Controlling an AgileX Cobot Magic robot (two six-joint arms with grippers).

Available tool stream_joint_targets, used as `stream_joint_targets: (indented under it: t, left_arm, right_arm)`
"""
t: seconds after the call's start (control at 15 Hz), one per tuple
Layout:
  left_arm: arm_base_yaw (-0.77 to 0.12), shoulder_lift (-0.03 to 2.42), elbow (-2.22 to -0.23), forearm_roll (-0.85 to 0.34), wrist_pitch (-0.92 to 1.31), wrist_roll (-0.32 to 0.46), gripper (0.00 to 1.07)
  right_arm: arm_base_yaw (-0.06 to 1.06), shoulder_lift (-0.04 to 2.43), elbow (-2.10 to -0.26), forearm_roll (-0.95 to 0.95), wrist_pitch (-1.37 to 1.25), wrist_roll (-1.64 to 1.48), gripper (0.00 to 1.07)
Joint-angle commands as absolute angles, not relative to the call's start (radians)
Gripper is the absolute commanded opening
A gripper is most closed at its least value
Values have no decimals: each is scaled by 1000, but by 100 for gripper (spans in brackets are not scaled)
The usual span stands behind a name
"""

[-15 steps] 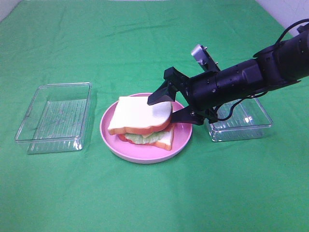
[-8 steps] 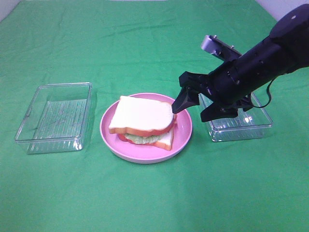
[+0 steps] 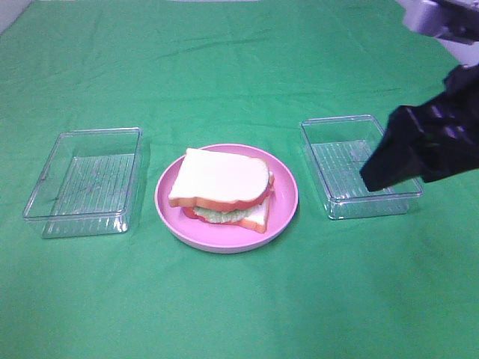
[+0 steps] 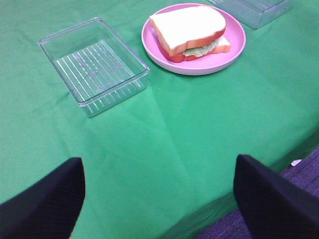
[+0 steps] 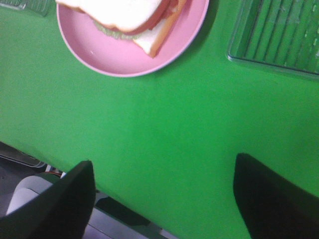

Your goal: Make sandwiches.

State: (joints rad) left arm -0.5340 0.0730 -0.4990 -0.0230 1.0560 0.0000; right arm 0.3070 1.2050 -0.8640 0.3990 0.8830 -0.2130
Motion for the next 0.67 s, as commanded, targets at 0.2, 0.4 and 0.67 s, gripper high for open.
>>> stream_joint_targets:
  t: [0.2, 0.4, 0.67]
  left_arm:
    - [-542, 68, -499, -31, 1045, 0, 78]
    - [-542, 68, -499, -31, 1045, 0, 78]
    - [-542, 68, -499, -32, 1046, 5, 78]
  right_arm:
    - [308, 777, -743, 237, 1097, -206, 73]
    - [308, 561, -639, 223, 1106, -206, 73]
    - [308, 265, -516, 173, 1075, -202, 73]
